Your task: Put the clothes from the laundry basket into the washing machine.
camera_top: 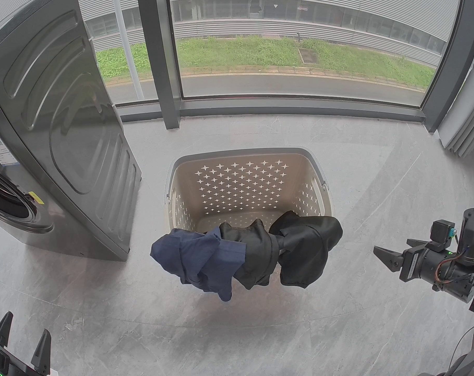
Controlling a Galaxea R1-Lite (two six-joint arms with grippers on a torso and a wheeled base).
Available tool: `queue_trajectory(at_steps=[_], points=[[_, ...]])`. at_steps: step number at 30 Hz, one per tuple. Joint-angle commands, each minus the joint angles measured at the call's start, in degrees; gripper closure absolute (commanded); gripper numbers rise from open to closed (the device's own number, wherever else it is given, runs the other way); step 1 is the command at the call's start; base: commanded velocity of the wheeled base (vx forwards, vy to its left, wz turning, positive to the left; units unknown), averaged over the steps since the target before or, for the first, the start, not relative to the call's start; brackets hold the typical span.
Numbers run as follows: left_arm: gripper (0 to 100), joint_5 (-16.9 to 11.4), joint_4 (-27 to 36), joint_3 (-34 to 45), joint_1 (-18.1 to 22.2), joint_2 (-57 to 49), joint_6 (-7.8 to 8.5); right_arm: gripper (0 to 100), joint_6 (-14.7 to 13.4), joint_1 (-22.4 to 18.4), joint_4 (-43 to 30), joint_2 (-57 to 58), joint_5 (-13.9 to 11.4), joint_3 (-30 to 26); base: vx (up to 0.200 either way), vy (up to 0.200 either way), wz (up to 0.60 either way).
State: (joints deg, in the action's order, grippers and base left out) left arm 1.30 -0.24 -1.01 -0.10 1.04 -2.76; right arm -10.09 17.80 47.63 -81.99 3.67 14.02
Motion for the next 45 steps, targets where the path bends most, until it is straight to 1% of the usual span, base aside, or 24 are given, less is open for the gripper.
queue_trajectory(at_steps=[1, 6, 9, 12, 27, 35, 41, 45], points=[[0, 0.01, -0.02, 0.92, 0.01, -0.68, -0.06, 0, -0.28, 0.75, 0.36, -8.01, -0.15, 1.89, 0.0, 0.0, 0.0], [0, 0.01, -0.02, 0.92, 0.01, -0.6, -0.06, 0, -1.77, 2.5, 1.41, -11.52, 0.11, 4.09, 0.0, 0.0, 0.0], [0, 0.01, -0.02, 0.92, 0.01, -0.6, -0.06, 0, -1.86, 4.09, 1.59, -13.72, 0.2, 4.53, 0.0, 0.0, 0.0], [0, 0.01, -0.02, 0.92, 0.01, -0.6, -0.06, 0, -2.04, 4.79, 1.94, -16.53, 0.2, 5.76, 0.0, 0.0, 0.0], [0, 0.01, -0.02, 0.92, 0.01, -0.6, -0.06, 0, -1.95, 5.49, 4.05, -26.64, 0.29, 11.03, 0.0, 0.0, 0.0], [0, 0.01, -0.02, 1.01, 0.01, -0.6, 0.03, 0, -1.95, 5.23, 5.46, -32.79, 0.29, 16.57, 0.0, 0.0, 0.0], [0, 0.01, -0.02, 0.92, 0.01, -0.6, 0.03, 0, -2.04, 4.88, 5.55, -36.31, 0.29, 19.2, 0.0, 0.0, 0.0], [0, 0.01, -0.02, 0.92, 0.01, -0.6, 0.03, 0, -2.04, 4.79, 6.95, -38.59, 0.29, 20.7, 0.0, 0.0, 0.0]])
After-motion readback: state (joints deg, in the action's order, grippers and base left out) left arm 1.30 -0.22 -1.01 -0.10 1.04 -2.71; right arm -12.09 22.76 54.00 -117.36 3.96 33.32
